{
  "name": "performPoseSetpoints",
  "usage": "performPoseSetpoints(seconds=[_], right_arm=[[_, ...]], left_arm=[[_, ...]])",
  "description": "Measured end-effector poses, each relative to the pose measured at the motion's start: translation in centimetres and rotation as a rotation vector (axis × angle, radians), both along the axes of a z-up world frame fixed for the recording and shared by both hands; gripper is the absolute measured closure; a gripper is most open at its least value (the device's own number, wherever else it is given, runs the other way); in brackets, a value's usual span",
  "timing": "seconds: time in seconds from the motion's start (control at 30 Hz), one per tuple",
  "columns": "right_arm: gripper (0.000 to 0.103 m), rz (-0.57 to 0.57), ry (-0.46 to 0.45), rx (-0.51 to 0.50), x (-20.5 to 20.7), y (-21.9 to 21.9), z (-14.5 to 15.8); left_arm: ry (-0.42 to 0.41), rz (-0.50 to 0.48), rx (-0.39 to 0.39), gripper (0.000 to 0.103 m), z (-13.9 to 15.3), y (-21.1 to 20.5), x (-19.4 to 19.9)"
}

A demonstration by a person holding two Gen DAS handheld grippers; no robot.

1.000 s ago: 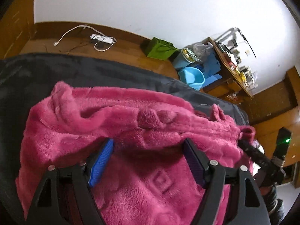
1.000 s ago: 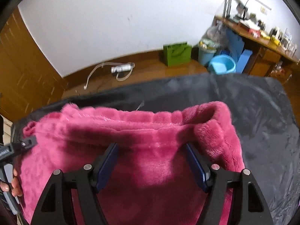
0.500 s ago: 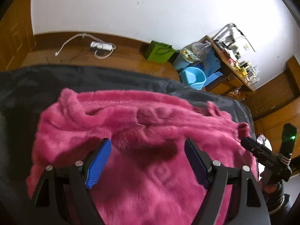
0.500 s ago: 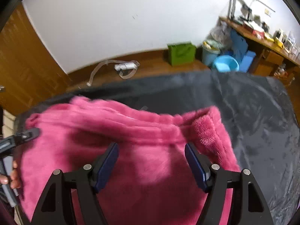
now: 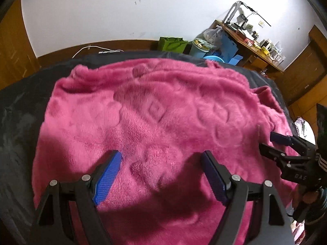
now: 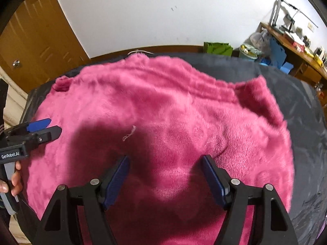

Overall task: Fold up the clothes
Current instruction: 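Smooth the robe flat with both open grippers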

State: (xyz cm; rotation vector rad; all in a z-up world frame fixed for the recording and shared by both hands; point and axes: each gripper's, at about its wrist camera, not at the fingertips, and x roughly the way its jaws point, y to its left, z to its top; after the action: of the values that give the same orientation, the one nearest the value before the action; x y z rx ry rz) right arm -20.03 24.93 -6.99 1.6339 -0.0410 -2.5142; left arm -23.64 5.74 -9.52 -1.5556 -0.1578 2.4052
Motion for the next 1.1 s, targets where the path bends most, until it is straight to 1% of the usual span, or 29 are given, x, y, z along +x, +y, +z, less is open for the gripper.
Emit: performPoseSetpoints(seconds=[0.07, 0.13, 0.23, 0.33, 0.4, 0.5, 0.63, 0.73, 0.83, 0.97, 1.1], right_arm=[[0.024, 0.001, -0.002, -0.007, 0.1, 0.0, -0.6], [0.023, 0.009, 0.012, 0.001, 0.3, -0.2, -0.8], [0.022, 0.015, 0.029, 0.014, 0.7, -0.5, -0.9], [0.022, 0.018, 0.021, 0.016, 0.8, -0.8, -0.6], [0.022, 0.008, 0.004, 0.022, 0.9, -0.9, -0.1], [0.022, -0.012, 0.002, 0.031, 1.7, -1.2, 1.4], [0.022, -0.019, 0.055, 0.016, 4.4, -1.8, 3.6], [0.022, -0.02, 0.065, -0.006, 6.4, -2.0, 4.5], [0.022, -0.009, 0.049, -0.006, 7.5, -2.1, 4.3], [0.022, 0.001, 0.022, -0.002, 8.7, -2.0, 3.2], [0.022, -0.002, -0.005, 0.006, 9.1, -2.0, 1.9]], left_arm=[[0.007, -0.003, -0.011, 0.018, -0.5, 0.1, 0.0], [0.025, -0.017, -0.038, 0.016, -0.8, 0.5, 0.2], [0.051, -0.029, -0.078, 0.014, -1.1, 1.2, 0.5], [0.053, -0.023, -0.113, 0.013, -0.9, 1.6, 0.7], [0.056, -0.012, -0.129, 0.013, -0.3, 1.7, 1.2], [0.061, 0.005, -0.154, 0.013, 0.5, 1.9, 2.0], [0.068, 0.028, -0.188, 0.013, 1.6, 2.1, 3.1], [0.078, 0.031, -0.199, 0.013, 2.5, 2.7, 4.8], [0.07, 0.025, -0.203, 0.013, 2.7, 3.5, 6.0], [0.059, 0.018, -0.207, 0.013, 2.9, 4.7, 7.4], [0.042, 0.013, -0.227, 0.013, 2.0, 5.2, 8.3]])
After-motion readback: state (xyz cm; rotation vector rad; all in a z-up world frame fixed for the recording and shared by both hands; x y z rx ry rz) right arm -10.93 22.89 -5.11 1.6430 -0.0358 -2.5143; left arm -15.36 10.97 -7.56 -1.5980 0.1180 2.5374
